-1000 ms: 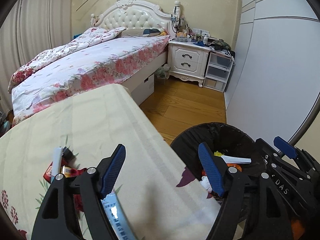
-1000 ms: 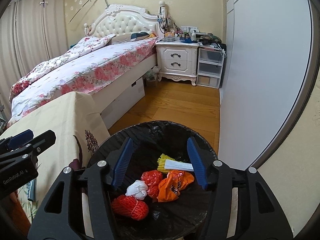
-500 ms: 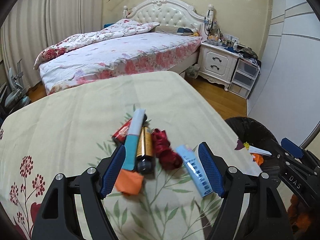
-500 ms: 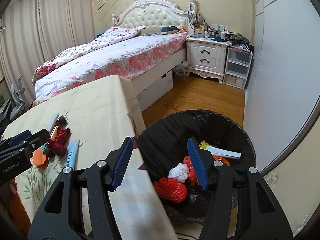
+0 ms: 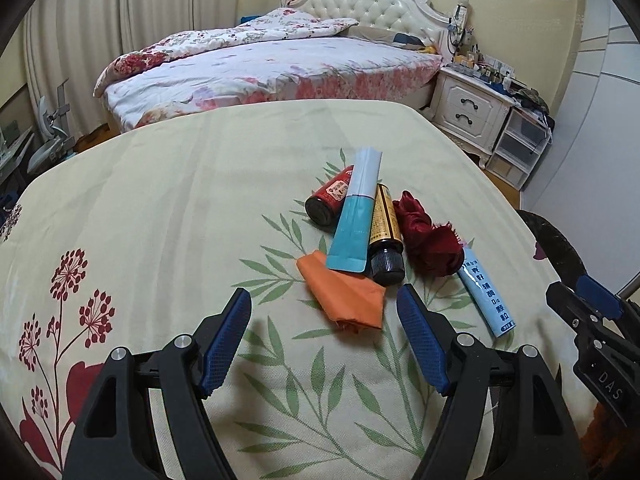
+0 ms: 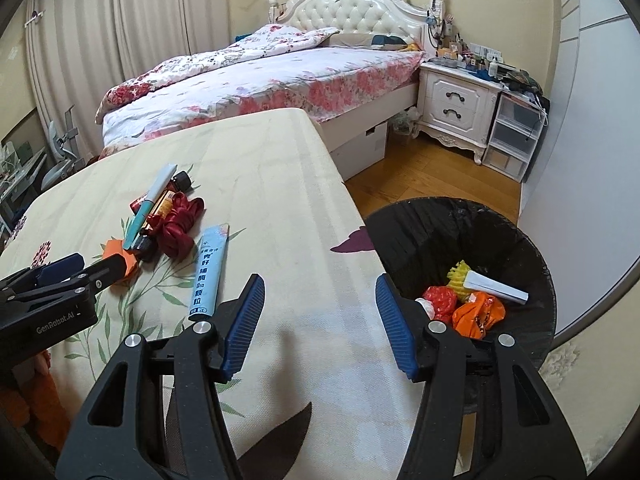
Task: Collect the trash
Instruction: 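Move the left gripper to the orange plastic bag and close on it, then grasp the blue-white tube with the right gripper while the left holds the orange bag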
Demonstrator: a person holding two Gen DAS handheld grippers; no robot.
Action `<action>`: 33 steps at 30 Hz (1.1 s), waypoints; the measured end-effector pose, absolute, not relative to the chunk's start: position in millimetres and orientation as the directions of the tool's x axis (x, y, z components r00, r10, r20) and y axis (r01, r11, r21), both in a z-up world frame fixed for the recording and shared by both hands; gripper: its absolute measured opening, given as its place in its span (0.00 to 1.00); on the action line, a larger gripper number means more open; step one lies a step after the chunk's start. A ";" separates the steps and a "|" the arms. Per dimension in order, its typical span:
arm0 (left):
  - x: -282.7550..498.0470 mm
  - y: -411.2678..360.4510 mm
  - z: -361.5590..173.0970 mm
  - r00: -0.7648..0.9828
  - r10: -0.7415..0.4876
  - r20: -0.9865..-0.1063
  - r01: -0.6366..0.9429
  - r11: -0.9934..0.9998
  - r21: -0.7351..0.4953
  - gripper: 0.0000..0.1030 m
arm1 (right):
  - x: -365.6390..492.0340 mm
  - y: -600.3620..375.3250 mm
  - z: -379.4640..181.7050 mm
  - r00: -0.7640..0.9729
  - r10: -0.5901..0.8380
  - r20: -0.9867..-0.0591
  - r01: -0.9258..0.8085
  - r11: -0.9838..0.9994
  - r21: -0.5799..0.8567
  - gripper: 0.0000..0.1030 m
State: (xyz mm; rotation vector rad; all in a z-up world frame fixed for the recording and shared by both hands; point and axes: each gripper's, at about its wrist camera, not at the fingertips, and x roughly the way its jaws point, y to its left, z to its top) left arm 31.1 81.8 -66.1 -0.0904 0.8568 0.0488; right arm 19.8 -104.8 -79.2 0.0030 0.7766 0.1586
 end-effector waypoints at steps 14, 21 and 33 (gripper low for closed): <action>33.3 80.5 -72.7 0.625 -0.014 -0.780 -0.029 0.999 -0.040 0.41 | 28.1 -85.1 -81.9 0.680 0.169 -0.713 -0.188 0.981 0.054 0.56; 17.5 88.4 -72.0 0.629 -0.045 -0.776 -0.006 0.998 -0.063 0.34 | 26.1 -74.2 -82.2 0.675 0.179 -0.715 -0.210 0.977 0.046 0.56; -1.1 120.1 -68.1 0.639 -0.022 -0.769 -0.060 0.995 -0.079 0.34 | 32.6 -49.8 -83.2 0.650 0.202 -0.732 -0.260 0.965 0.035 0.56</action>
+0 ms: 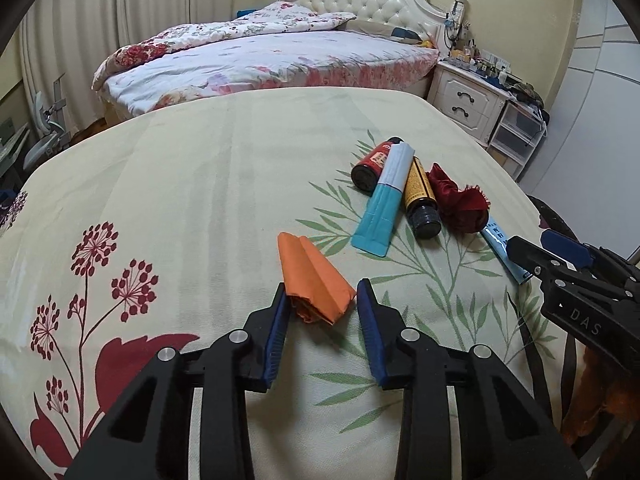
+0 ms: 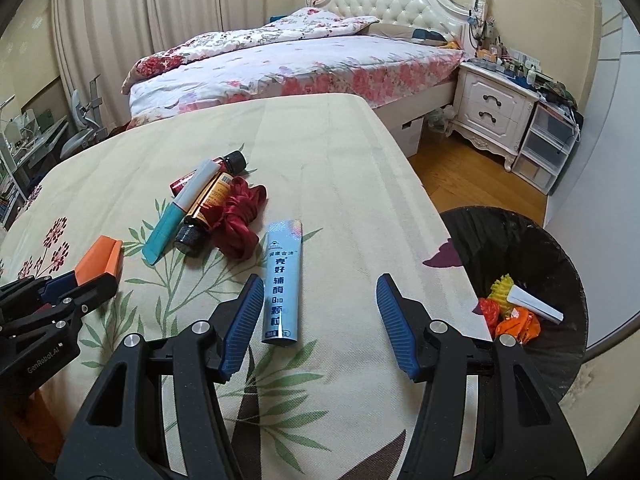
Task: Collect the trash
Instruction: 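Grasp the blue-white tube with the right gripper while the left holds the orange bag, then carry the orange bag and blue-white tube over the bin and open both grippers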
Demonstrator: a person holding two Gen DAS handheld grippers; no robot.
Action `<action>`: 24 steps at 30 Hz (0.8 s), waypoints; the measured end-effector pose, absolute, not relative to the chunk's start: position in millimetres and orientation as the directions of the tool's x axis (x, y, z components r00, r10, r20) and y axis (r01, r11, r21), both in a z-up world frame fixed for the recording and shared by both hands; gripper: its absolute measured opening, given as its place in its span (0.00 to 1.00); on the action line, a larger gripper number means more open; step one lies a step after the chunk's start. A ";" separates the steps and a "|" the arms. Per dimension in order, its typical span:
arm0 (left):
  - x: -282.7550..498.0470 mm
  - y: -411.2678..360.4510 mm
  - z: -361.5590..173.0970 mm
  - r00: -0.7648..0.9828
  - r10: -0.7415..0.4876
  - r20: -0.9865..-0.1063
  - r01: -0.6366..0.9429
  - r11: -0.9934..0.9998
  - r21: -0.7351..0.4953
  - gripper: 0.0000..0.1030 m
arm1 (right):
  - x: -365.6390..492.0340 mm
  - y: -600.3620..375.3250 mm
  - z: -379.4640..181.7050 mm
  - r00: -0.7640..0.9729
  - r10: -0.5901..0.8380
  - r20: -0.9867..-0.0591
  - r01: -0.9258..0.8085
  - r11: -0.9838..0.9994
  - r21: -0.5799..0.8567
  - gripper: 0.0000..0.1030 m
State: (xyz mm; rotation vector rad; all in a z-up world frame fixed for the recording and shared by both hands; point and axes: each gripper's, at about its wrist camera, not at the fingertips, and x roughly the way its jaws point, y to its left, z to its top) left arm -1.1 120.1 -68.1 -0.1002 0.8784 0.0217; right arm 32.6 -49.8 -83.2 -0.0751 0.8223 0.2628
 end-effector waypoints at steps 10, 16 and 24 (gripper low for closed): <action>-5.3 130.3 -69.0 0.650 -0.013 -0.760 -0.083 0.993 -0.087 0.34 | 36.2 -33.9 -92.0 0.608 0.181 -0.773 -0.290 0.957 -0.004 0.36; -7.2 131.6 -68.2 0.656 -0.015 -0.755 -0.083 0.992 -0.092 0.34 | 30.7 -33.5 -91.4 0.605 0.189 -0.773 -0.302 0.953 -0.004 0.19; -11.5 132.2 -67.4 0.665 -0.010 -0.746 -0.088 0.992 -0.092 0.33 | 22.7 -35.7 -90.2 0.615 0.204 -0.762 -0.305 0.952 0.009 0.18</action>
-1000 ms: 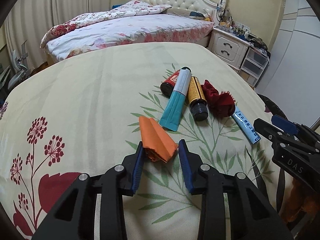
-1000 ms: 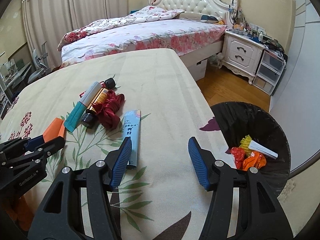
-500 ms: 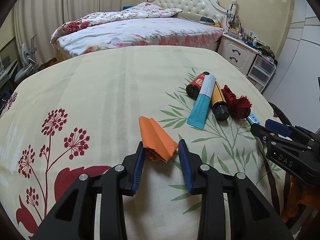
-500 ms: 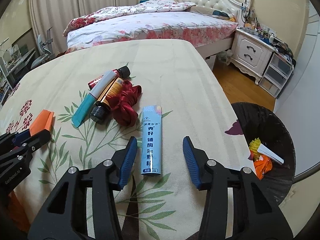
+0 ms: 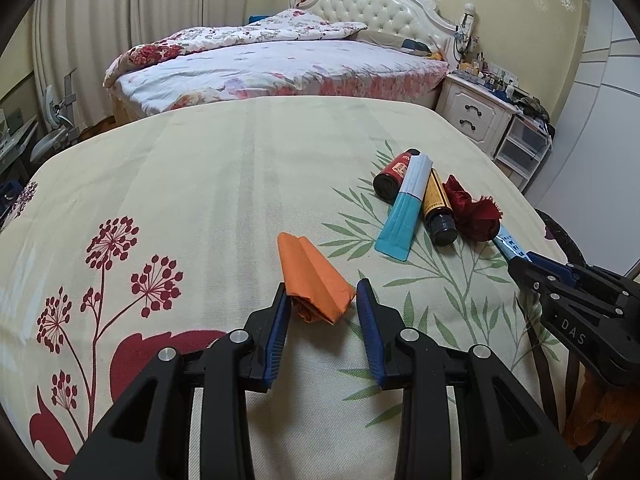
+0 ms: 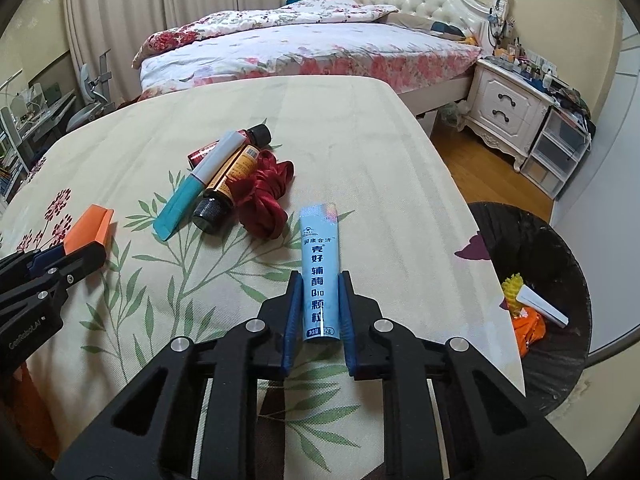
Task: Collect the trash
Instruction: 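Carry the orange bag and blue-white tube over the bin and open both grippers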
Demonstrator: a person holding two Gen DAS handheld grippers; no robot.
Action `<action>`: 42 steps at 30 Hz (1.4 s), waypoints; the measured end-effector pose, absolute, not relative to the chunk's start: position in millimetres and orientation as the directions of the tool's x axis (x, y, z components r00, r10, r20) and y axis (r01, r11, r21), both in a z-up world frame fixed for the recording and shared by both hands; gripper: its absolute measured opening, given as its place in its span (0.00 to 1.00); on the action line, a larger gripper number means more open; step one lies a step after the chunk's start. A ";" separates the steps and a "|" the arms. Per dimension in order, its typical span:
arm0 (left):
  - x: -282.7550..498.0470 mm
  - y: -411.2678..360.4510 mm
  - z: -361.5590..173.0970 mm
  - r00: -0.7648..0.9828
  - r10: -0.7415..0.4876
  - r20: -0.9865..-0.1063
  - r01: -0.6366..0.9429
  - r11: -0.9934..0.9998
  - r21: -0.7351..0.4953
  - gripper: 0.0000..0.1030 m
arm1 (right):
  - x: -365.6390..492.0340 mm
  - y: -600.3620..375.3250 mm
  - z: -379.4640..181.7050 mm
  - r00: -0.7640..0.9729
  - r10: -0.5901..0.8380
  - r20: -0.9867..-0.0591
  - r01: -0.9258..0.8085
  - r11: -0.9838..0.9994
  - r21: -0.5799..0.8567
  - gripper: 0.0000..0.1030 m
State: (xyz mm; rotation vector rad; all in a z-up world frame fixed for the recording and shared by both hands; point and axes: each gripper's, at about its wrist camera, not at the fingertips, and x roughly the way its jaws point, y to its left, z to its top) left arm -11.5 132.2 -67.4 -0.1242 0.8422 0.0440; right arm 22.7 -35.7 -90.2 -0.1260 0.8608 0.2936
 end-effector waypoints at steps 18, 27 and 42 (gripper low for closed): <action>-16.5 103.9 -48.7 0.727 -0.036 -0.686 -0.037 0.995 -0.092 0.33 | 8.7 -64.1 -71.1 0.692 0.211 -0.691 -0.253 0.967 0.042 0.17; -9.5 70.9 -33.5 0.764 -0.088 -0.640 0.042 0.995 -0.087 0.33 | 7.5 -95.3 -55.3 0.744 0.161 -0.648 -0.181 0.983 0.036 0.17; 23.3 -3.7 -14.7 0.793 -0.208 -0.573 0.209 0.976 -0.065 0.33 | 14.0 -164.4 -44.8 0.803 0.026 -0.595 -0.011 1.000 0.028 0.17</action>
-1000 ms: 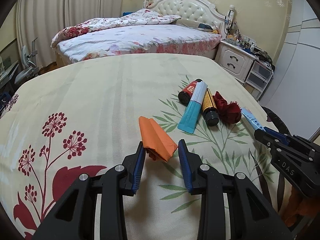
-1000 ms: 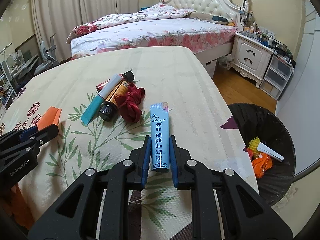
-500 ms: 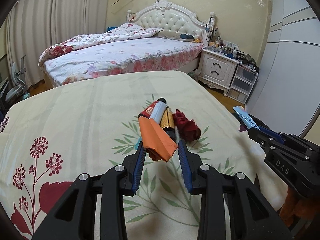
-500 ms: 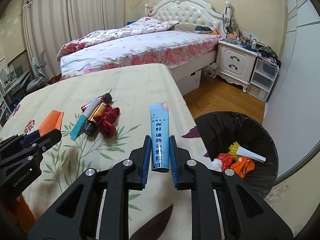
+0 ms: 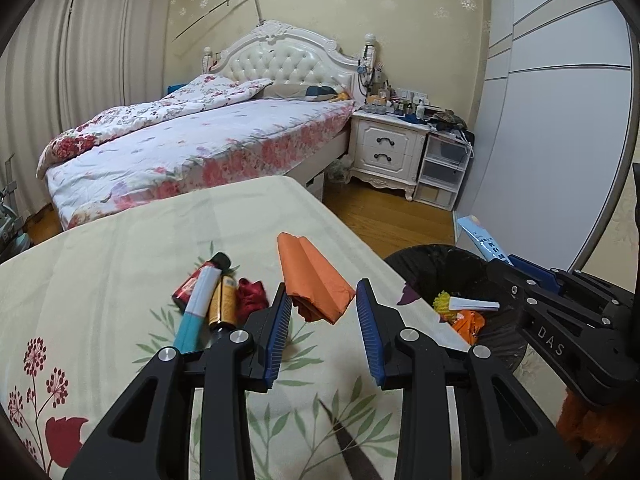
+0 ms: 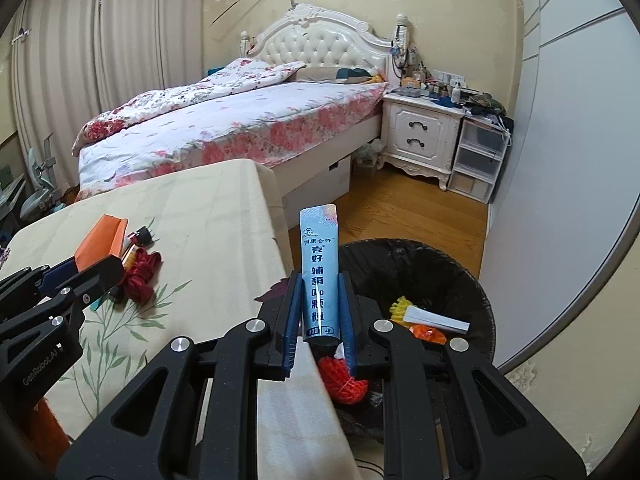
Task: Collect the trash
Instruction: 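Carry the orange bag and blue-white tube over the bin and open both grippers, then move both grippers back over the remaining items on the bed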
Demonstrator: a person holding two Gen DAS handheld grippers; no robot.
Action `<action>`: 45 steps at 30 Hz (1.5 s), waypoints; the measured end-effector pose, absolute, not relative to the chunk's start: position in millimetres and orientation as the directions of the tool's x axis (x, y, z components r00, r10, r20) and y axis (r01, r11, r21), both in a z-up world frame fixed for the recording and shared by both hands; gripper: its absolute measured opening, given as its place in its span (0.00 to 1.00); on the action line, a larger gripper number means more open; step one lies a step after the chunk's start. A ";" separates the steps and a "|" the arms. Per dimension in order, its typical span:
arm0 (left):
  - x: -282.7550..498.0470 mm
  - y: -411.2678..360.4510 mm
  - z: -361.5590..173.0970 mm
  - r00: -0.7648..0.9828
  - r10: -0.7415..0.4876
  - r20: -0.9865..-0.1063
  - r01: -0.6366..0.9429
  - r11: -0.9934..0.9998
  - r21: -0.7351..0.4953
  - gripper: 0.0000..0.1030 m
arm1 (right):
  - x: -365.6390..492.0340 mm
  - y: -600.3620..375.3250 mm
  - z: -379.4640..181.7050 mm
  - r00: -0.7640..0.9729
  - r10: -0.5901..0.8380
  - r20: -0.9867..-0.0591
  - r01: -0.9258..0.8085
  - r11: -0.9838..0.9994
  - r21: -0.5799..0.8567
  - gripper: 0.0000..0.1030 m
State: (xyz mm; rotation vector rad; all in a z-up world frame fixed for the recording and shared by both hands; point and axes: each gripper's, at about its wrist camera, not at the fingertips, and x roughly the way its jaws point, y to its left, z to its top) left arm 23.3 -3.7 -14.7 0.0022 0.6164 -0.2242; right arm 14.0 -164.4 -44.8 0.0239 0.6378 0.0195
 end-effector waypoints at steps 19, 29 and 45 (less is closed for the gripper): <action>78.9 -81.8 -26.7 0.759 -0.293 -0.582 0.337 0.941 -0.035 0.33 | 41.9 -216.6 -61.1 0.811 -0.078 -0.579 0.129 0.991 0.048 0.18; 97.4 -106.7 -41.5 0.732 -0.296 -0.613 0.368 0.930 -0.008 0.33 | 51.4 -239.6 -69.4 0.799 -0.095 -0.594 0.170 0.983 0.073 0.18; 107.0 -111.1 -48.8 0.728 -0.244 -0.640 0.332 0.943 0.018 0.65 | 54.2 -250.1 -72.8 0.790 -0.143 -0.597 0.226 0.972 0.067 0.42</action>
